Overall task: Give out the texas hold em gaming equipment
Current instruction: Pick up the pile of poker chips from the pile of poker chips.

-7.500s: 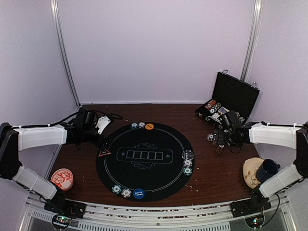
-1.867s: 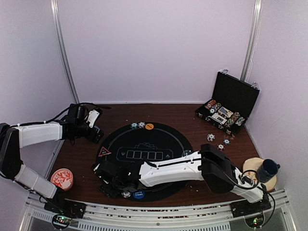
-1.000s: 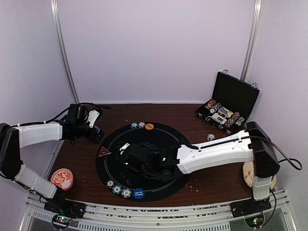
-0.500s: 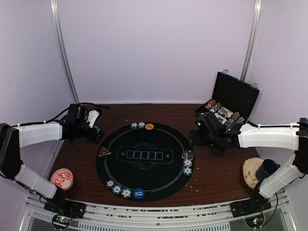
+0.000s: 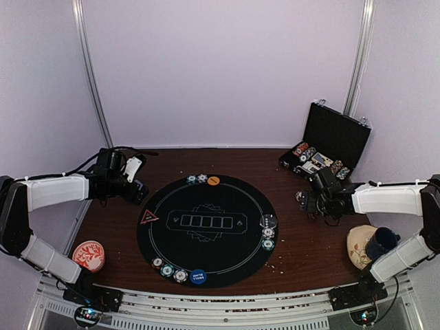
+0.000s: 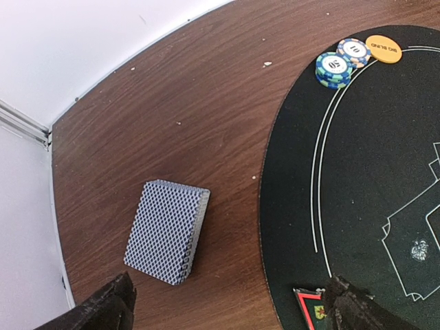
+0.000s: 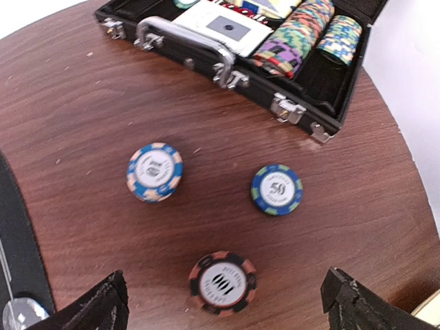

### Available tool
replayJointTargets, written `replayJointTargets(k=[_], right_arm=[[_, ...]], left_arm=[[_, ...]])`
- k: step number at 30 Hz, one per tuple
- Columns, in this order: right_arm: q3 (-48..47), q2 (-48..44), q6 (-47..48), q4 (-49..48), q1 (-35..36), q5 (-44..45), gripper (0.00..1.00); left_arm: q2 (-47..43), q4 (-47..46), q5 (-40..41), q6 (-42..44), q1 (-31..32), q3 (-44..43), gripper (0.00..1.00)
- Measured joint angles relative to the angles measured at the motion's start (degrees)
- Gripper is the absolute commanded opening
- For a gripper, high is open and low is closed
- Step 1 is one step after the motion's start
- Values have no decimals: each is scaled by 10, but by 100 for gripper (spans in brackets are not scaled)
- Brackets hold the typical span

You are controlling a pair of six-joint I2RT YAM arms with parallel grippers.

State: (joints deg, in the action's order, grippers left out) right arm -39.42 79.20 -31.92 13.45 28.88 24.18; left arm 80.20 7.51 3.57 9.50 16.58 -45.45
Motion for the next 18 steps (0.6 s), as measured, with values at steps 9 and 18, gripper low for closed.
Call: replayJointTargets(k=[9, 18], right_arm=[[1, 42, 2, -30, -43, -17, 90], [6, 68, 2, -58, -44, -38, 79]], left_arm=[[1, 0, 0, 0, 0, 0, 98], [3, 0, -2, 0, 0, 0, 98]])
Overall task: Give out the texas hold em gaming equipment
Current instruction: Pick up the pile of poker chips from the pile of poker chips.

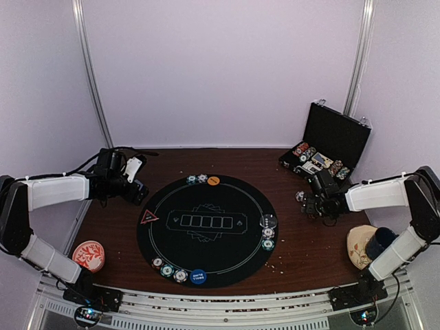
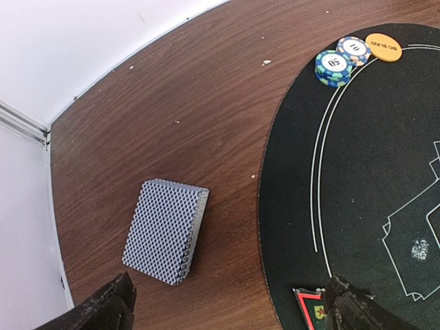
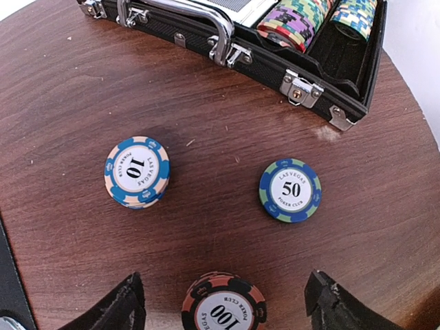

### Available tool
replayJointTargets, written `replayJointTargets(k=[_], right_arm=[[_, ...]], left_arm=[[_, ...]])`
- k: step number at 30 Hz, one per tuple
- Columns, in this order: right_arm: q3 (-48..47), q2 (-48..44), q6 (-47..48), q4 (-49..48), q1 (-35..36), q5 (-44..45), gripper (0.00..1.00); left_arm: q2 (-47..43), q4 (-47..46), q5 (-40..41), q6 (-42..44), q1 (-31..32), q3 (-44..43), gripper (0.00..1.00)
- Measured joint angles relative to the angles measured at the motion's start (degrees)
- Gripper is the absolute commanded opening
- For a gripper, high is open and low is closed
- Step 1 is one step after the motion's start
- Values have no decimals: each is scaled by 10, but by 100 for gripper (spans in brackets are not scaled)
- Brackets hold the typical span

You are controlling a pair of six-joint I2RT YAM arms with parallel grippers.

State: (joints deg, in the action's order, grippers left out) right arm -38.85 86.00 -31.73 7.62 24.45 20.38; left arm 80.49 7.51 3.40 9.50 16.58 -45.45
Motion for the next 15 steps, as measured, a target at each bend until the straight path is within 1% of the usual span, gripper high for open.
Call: replayJointTargets(k=[3, 13, 15], right_arm=[[1, 7, 0, -9, 0, -4, 76], [9, 15, 0, -19, 0, -9, 70], [10, 15, 0, -19, -1, -9, 66]], left_arm=[[0, 0, 0, 0, 0, 0, 98], [0, 0, -3, 0, 0, 0, 98], [0, 0, -4, 0, 0, 0, 98]])
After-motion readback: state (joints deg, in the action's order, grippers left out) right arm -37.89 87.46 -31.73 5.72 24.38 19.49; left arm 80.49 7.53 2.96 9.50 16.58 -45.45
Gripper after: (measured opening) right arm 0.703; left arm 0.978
